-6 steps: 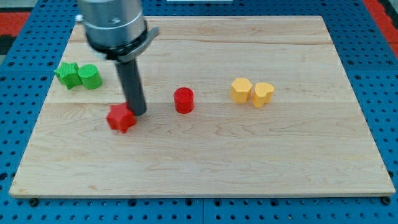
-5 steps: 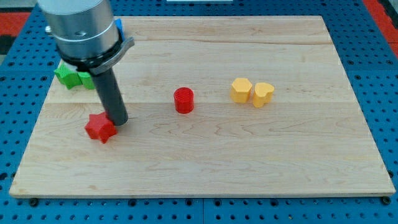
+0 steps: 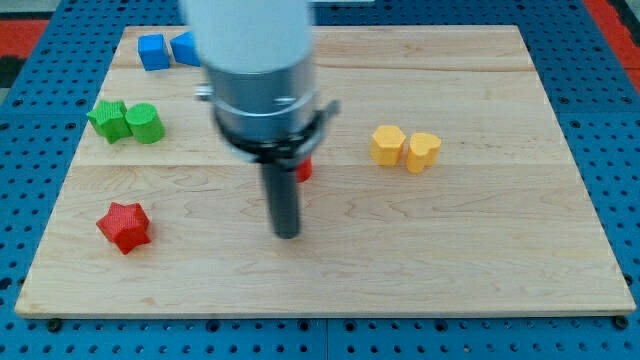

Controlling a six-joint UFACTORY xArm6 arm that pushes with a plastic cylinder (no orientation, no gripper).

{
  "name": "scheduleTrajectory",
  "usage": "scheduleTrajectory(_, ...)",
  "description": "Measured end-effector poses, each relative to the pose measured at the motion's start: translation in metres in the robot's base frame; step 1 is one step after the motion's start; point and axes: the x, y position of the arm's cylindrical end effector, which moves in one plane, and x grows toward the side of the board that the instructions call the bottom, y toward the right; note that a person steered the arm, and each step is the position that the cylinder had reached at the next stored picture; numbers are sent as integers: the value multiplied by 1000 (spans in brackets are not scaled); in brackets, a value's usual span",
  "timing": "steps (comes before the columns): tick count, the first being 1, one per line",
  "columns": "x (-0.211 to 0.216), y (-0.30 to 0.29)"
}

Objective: Slightly move the red circle towards the red star

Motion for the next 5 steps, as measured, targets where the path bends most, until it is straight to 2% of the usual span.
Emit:
scheduleTrajectory(2,-29,120)
scheduleTrajectory(3,-42,121)
scheduleTrajectory(5,-64,48)
